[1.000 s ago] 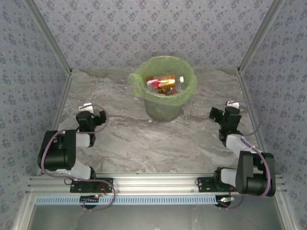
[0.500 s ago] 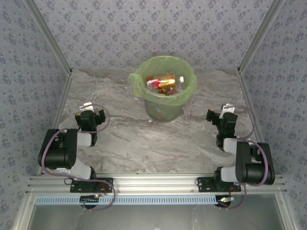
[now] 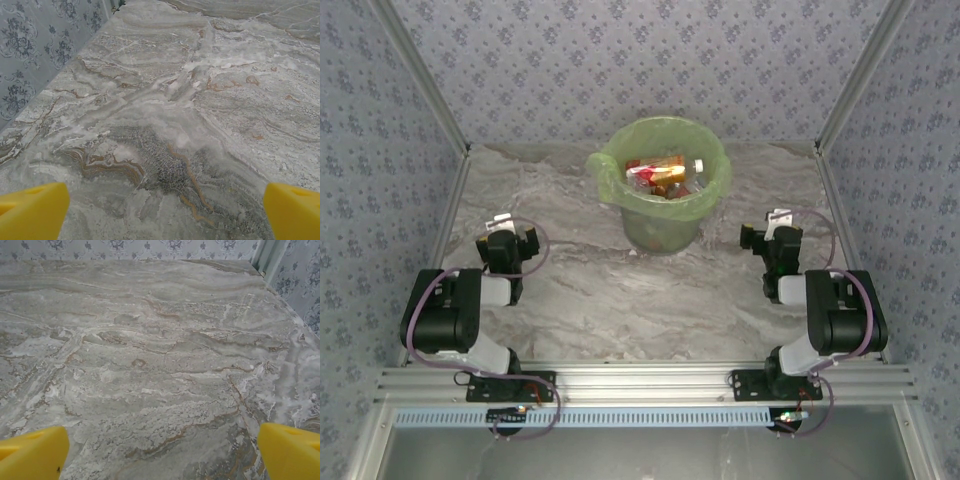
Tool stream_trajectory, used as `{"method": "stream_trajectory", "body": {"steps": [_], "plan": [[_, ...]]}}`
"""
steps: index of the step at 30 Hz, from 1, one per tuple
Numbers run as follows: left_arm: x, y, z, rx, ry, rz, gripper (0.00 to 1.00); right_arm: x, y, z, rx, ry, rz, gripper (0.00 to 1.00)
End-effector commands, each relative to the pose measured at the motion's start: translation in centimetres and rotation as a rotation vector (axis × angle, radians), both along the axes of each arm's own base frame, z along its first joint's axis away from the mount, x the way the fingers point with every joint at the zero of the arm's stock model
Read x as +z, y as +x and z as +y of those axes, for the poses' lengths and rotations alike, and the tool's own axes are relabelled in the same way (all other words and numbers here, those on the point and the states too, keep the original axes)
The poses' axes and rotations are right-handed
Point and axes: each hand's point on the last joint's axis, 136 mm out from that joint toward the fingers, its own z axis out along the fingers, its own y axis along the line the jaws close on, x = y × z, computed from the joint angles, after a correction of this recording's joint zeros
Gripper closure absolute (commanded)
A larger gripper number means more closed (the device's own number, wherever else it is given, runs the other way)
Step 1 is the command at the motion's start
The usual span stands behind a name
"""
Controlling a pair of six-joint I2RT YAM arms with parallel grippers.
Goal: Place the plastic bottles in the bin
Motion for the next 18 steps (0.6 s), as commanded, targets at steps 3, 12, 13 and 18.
{"method": "stream_trajectory", "body": {"steps": [3,12,13,18], "plan": [[1.8,1.0,-0.3,-0.007,0.017,-0.059,0.01,-0.5,0.2,1.7,0.141,0.069,0.031,0.01],[1.8,1.0,-0.3,-0.011,0.010,-0.056,0.01,-0.5,0.1,1.7,0.148,0.074,0.028,0.01],[1.8,1.0,-0.2,-0.010,0.010,-0.056,0.01,-0.5,0.1,1.8,0.149,0.073,0.027,0.01],[1.8,1.0,-0.2,-0.008,0.011,-0.058,0.01,-0.5,0.1,1.8,0.149,0.071,0.027,0.01]]}}
